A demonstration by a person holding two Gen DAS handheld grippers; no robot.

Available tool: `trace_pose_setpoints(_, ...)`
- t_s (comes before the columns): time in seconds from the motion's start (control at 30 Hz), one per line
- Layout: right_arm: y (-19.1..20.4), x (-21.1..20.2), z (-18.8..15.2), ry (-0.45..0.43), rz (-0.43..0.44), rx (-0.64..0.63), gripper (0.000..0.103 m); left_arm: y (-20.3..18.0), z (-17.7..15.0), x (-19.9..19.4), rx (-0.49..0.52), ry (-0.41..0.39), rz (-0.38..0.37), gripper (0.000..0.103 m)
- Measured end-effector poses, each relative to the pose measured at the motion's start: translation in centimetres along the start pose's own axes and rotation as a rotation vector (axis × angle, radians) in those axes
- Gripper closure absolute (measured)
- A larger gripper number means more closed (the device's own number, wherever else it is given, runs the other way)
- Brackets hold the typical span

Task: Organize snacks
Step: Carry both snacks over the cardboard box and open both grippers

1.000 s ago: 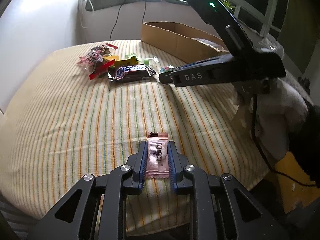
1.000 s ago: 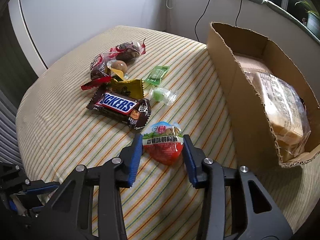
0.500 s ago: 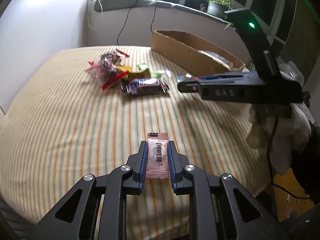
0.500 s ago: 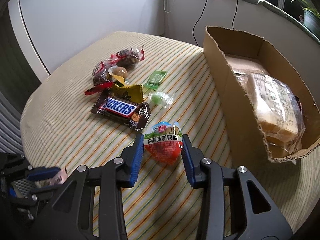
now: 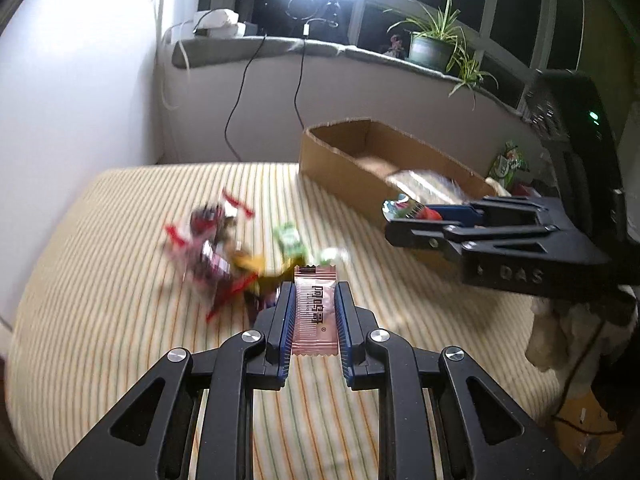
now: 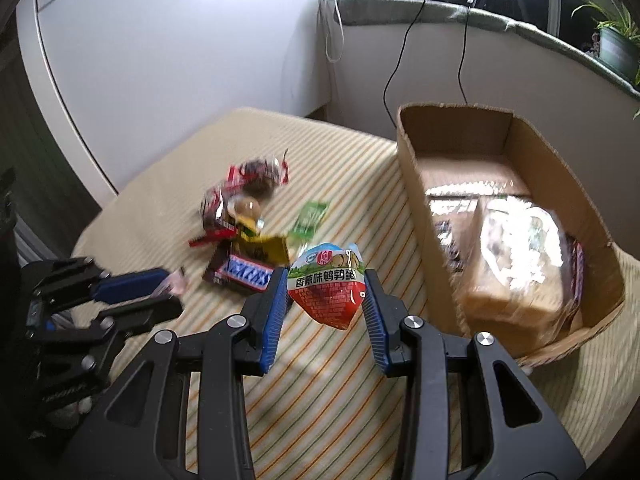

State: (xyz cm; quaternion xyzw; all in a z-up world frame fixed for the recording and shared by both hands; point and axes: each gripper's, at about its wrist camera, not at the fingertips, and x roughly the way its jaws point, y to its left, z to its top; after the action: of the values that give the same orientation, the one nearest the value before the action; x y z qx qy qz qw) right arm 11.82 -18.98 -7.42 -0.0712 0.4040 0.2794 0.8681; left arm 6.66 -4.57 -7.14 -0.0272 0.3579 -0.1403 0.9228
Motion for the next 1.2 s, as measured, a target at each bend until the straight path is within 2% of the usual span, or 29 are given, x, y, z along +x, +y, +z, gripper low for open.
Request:
trace_pose_setpoints(0.33, -4.6, -0.9, 3.3, -0.052, -0.052, 0.056, 0.064, -0.9, 5.6, 3.9, 0.037, -0.026, -0.056, 0.085)
trace_pose_setpoints(0.7, -10.5, 0.4, 5.6, -0.037, -0.119, 0.118, 0.064, -3.5, 10.2, 8.7, 0.087, -0.012, -0.108, 0.085)
trace_pose_setpoints(1.2, -15.1, 0.8, 7.3, -0.006, -0.166, 0.160, 0.064, -5.0, 12.0, 13.3, 0.113, 0.032, -0.108, 0.085)
